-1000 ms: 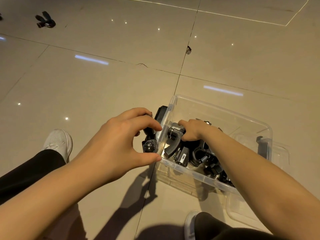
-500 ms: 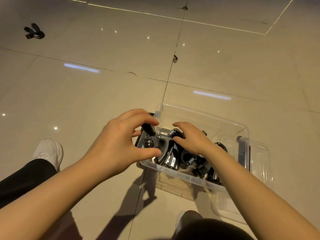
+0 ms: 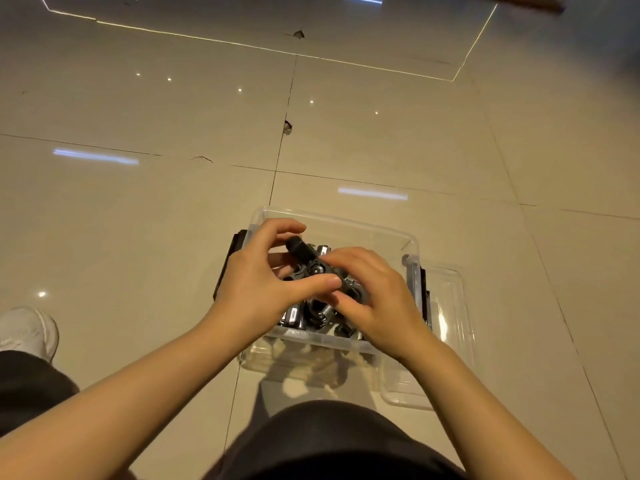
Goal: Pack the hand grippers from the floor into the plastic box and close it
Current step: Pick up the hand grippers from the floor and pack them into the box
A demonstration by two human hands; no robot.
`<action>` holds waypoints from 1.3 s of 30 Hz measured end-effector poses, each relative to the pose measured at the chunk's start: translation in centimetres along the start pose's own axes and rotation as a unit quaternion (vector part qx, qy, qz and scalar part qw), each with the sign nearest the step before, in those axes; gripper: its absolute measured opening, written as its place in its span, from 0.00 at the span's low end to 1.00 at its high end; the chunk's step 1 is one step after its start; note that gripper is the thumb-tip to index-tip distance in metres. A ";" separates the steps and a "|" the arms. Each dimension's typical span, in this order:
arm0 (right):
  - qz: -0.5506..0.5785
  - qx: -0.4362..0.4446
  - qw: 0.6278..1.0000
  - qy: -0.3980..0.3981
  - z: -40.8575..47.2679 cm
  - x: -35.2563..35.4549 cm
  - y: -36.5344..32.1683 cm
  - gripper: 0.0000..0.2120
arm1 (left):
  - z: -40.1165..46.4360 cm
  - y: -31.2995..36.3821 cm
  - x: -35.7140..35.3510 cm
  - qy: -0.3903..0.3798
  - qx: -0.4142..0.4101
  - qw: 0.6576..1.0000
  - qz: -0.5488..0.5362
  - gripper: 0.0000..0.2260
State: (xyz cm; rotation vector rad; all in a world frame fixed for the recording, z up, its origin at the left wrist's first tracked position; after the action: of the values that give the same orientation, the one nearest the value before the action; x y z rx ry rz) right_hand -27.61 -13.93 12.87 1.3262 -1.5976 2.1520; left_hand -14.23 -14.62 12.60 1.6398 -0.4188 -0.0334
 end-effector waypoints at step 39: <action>-0.307 -0.060 0.914 -0.259 -4.0 -7.8 16.5 0.18 | 2.2 -18.1 -11.3 -0.487 0.120 0.725 0.473 0.38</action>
State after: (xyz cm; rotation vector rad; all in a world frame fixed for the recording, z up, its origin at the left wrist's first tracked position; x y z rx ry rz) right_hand -34.70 -14.69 -4.42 2.1194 -1.1715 1.3738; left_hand -20.78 -12.52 -7.69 1.3486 -2.1174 -0.0750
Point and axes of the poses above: each hand's wrist, its own z-axis towards the middle knuckle, its own x-axis out of the back of the hand, y = z × x, the point moved 10 cm from there along z, towards the middle knuckle, and after that the axes turned 14 degrees about -y, right-handed, at the moved point
